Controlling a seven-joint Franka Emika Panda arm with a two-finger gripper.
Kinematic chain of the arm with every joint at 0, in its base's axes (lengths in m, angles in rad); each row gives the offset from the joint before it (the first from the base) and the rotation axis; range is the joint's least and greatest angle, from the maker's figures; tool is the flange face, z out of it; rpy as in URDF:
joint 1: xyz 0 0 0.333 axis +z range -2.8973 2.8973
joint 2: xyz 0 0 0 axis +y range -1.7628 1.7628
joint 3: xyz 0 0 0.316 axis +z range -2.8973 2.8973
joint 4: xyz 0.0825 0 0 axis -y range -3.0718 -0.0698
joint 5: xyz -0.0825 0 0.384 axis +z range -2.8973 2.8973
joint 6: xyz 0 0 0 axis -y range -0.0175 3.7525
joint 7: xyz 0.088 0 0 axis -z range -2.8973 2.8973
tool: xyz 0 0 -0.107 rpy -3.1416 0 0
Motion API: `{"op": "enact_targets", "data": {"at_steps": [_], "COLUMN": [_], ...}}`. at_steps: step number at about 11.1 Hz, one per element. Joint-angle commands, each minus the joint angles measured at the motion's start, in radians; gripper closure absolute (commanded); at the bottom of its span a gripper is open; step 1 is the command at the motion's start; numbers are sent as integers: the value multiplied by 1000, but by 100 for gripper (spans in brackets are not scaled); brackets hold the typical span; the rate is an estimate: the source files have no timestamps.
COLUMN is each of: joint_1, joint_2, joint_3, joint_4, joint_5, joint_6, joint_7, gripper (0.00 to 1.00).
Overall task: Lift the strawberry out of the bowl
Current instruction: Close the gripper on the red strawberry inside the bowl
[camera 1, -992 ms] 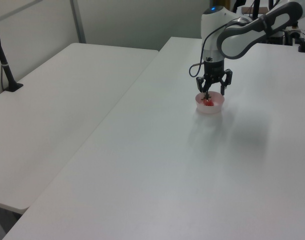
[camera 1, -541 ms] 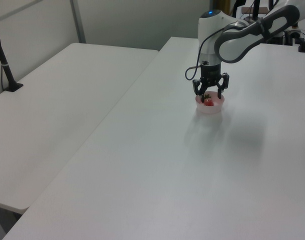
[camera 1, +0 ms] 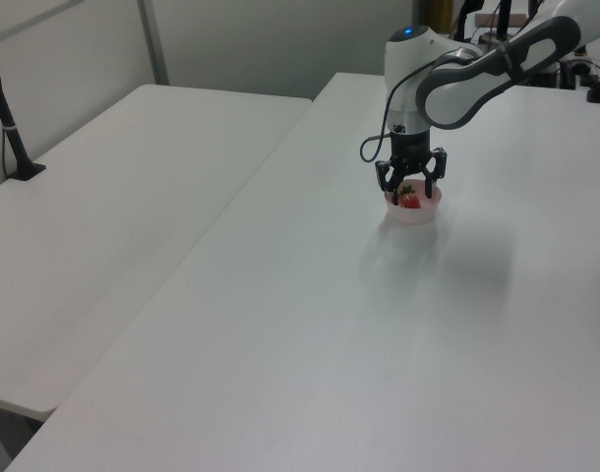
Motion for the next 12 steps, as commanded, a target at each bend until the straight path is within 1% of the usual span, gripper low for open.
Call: {"op": "enact_targets", "data": {"at_steps": [1, 2, 4, 5, 6, 8, 10, 11, 12], "joint_1": [-1, -3, -6, -9, -9, -7, -7, -7, -7], "joint_2": [20, 27, 34, 34, 34, 31, 30, 30, 30], "joint_3": [3, 3, 3, 3, 5, 3, 3, 3, 3], "joint_4": [2, 4, 4, 4, 5, 5, 5, 5, 5], "joint_5": [-40, -54, -62, -62, -62, -63, -63, -63, -66], "joint_6": [45, 47, 47, 47, 47, 47, 47, 47, 47], "joint_7": [30, 30, 30, 28, 27, 19, 17, 17, 14], "gripper": [26, 26, 33, 44, 50, 57, 68, 71, 71]}}
